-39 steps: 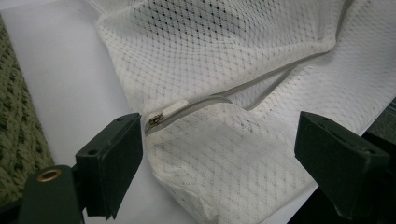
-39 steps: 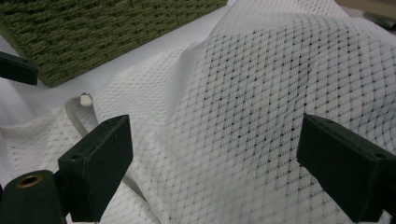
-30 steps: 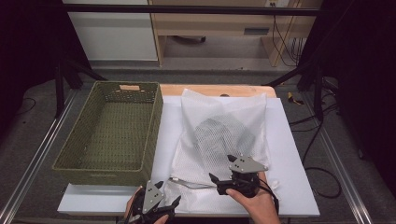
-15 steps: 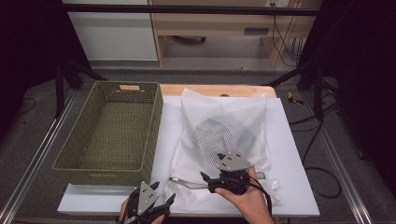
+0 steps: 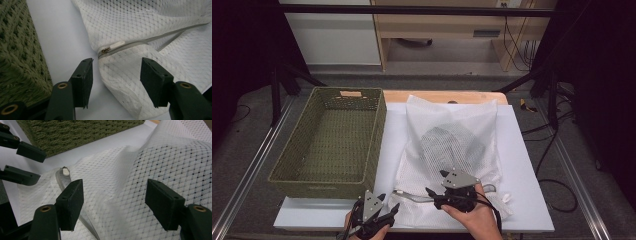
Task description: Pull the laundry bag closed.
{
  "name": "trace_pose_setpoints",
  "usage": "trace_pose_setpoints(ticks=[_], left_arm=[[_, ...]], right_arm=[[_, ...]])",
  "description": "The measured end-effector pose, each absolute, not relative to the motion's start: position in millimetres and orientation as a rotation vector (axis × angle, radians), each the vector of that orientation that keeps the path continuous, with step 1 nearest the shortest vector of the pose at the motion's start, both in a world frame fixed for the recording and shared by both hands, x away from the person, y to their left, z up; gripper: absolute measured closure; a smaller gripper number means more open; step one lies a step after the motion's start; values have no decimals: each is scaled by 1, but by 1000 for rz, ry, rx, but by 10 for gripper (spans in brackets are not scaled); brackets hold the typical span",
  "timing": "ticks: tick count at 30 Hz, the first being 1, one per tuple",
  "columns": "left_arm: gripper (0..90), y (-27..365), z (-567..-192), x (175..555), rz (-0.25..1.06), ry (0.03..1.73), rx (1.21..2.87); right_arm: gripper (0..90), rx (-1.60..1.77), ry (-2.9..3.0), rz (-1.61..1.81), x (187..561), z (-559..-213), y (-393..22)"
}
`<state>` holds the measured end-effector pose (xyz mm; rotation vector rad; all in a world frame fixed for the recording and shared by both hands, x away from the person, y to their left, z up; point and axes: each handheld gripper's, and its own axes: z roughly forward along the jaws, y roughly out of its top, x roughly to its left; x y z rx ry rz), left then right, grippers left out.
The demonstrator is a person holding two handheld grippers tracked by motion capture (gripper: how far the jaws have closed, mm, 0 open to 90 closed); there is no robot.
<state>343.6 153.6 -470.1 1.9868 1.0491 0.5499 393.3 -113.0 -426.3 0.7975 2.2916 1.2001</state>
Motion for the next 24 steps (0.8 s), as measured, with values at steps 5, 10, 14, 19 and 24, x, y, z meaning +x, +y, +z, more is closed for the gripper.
trace_pose_setpoints(ticks=[5,10,14,19,24], left_arm=[[455,152,-472,347,580,1052,1973],[424,148,-479,350,576,1066,1986],[433,147,-482,354,572,1078,1990],[463,146,-485,358,566,1086,1997],[475,145,-489,360,553,1088,2012]], right_arm=[[322,804,2300,1198,393,-428,-112],[328,812,2305,1194,393,-429,-112],[331,812,2305,1196,392,-429,-113],[332,812,2309,1193,392,-430,-113],[332,813,2310,1195,392,-430,-113]])
